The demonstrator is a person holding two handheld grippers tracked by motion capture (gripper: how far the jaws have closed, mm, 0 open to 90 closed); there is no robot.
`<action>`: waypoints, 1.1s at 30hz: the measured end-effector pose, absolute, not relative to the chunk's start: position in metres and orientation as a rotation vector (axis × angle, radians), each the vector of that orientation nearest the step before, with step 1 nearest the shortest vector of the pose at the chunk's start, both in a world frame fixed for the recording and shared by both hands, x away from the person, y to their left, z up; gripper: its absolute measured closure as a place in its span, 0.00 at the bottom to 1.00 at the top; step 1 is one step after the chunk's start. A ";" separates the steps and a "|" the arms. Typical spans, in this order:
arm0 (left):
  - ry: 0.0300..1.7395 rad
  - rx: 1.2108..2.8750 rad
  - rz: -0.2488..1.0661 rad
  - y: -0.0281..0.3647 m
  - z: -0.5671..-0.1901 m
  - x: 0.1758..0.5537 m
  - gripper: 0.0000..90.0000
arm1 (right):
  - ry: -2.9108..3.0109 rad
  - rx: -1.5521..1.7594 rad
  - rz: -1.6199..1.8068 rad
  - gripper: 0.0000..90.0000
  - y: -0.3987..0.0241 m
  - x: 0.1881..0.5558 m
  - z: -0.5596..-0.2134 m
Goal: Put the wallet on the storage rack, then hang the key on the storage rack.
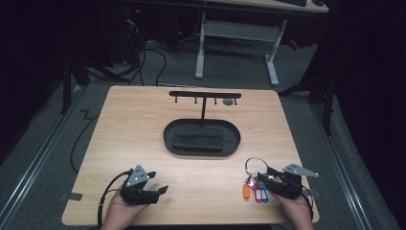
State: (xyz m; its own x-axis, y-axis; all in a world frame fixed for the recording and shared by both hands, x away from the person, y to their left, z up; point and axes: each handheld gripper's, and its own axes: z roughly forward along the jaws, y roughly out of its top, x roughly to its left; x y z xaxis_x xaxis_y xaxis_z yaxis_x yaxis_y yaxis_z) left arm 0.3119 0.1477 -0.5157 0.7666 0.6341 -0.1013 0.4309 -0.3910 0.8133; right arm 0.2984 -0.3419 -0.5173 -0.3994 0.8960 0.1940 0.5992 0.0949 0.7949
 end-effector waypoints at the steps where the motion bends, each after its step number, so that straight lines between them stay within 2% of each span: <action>1: 0.792 2.045 0.292 0.148 -0.515 0.312 0.33 | 2.046 1.479 1.198 0.48 -0.338 0.300 -0.516; 4: 0.794 2.033 0.299 0.152 -0.516 0.312 0.32 | 2.102 1.449 1.113 0.48 -0.325 0.305 -0.513; 6: 0.794 2.002 0.249 0.152 -0.516 0.313 0.33 | 2.150 1.418 0.987 0.49 -0.313 0.309 -0.510; 15: 0.721 2.043 0.269 0.139 -0.515 0.310 0.32 | 2.358 1.309 0.715 0.54 -0.291 0.325 -0.491; 22: 0.699 2.041 0.262 0.139 -0.514 0.311 0.32 | 2.505 1.367 0.557 0.57 -0.278 0.355 -0.474; 33: 0.640 2.076 0.259 0.131 -0.516 0.304 0.34 | 2.638 1.533 0.287 0.59 -0.262 0.397 -0.478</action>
State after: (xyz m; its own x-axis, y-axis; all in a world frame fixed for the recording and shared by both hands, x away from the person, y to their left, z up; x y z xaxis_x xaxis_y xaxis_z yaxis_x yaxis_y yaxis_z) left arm 0.3042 0.1306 -0.5159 0.8431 0.5343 -0.0614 0.3415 -0.4436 0.8286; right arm 0.3973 -0.2621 -0.4785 -0.4975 0.8670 0.0275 0.8526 0.4829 0.1997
